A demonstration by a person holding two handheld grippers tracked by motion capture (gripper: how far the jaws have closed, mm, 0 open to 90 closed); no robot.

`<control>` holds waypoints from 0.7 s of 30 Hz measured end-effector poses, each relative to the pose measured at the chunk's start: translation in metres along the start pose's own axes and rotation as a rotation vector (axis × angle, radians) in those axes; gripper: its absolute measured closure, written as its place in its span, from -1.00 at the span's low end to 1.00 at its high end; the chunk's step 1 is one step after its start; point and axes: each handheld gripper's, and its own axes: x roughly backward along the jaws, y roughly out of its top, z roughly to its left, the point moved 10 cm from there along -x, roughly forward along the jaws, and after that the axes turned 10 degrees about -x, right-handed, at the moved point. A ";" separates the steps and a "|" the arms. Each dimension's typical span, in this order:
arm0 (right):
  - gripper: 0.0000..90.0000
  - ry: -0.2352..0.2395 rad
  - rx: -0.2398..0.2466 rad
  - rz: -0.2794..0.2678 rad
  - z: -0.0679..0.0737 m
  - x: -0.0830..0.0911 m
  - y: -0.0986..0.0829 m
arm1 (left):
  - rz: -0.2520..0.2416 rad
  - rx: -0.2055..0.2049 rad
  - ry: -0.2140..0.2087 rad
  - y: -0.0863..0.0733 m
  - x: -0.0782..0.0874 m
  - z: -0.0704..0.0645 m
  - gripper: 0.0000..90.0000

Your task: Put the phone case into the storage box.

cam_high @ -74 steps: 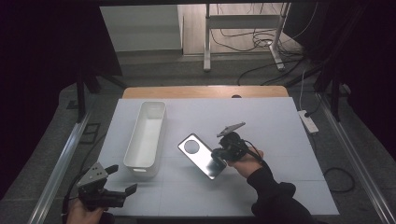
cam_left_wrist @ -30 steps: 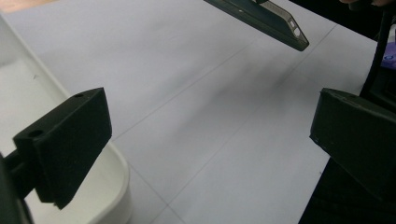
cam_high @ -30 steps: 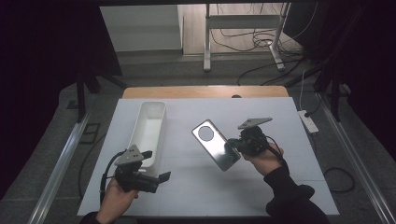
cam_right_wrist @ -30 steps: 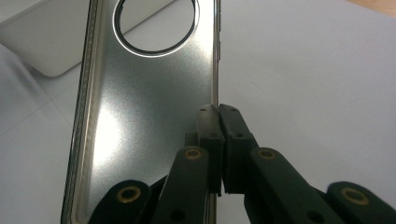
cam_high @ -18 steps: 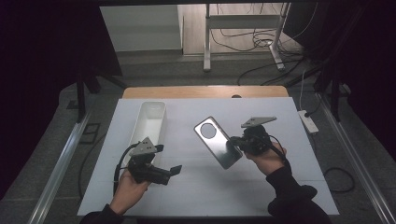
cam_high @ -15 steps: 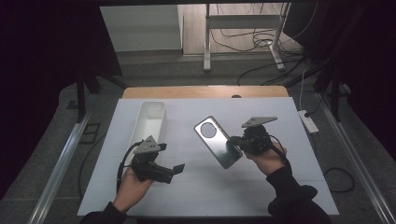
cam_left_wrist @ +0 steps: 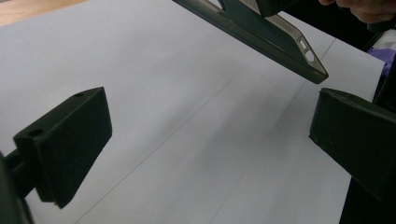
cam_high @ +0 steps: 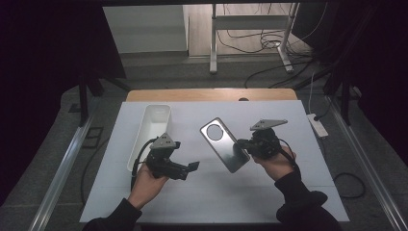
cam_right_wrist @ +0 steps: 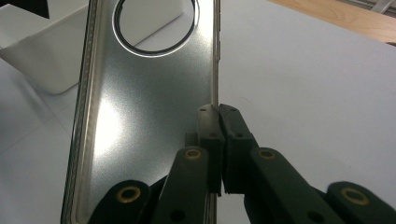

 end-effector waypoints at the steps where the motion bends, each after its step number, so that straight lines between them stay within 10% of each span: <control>1: 0.97 0.000 -0.001 -0.001 0.000 0.000 0.000 | 0.001 0.003 -0.001 0.001 -0.001 0.000 -1.00; 21: 0.96 0.003 -0.012 -0.020 0.004 0.000 0.003 | 0.012 -0.024 -0.037 0.019 -0.030 -0.001 -1.00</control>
